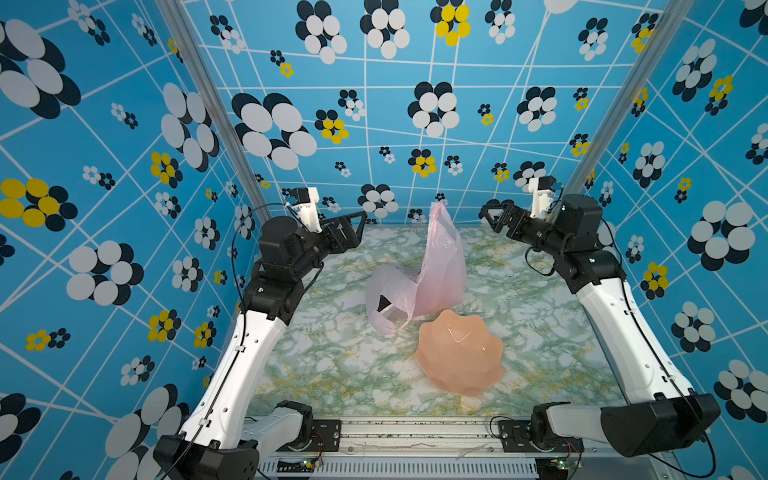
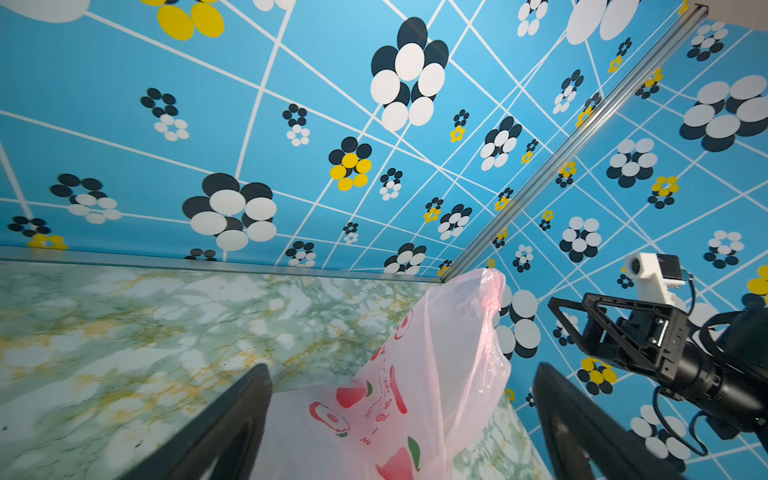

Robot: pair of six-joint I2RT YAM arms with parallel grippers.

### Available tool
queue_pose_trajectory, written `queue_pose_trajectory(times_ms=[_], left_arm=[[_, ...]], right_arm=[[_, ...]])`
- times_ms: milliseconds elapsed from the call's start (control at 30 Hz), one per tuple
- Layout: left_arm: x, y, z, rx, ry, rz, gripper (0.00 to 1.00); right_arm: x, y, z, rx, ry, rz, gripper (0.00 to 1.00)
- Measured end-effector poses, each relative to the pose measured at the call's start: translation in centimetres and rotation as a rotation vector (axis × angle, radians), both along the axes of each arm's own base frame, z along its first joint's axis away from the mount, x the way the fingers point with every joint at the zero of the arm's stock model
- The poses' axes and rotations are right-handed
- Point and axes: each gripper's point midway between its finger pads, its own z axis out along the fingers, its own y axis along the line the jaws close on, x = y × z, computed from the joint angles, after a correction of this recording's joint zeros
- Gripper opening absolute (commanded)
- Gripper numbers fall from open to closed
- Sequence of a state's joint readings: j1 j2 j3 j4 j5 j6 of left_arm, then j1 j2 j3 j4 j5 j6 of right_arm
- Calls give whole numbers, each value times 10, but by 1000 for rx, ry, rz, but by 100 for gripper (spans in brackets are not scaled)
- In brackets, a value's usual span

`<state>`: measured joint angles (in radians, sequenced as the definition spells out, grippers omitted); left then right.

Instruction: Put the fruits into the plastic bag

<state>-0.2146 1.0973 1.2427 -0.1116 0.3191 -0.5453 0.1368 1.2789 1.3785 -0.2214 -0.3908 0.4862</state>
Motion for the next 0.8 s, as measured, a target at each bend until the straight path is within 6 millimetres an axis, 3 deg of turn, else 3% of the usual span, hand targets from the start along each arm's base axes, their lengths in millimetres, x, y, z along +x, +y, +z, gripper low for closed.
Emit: queue_pose_trajectory(times_ms=[267, 600, 800], left_arm=[[-18, 28, -31, 64, -121, 139, 99], [-35, 57, -66, 114, -232, 290, 99], [-45, 69, -79, 158, -268, 348, 99]], right_arm=[[-17, -28, -27, 30, -226, -157, 99], [-45, -63, -20, 15, -459, -343, 99], [-58, -85, -45, -47, -464, -460, 99]])
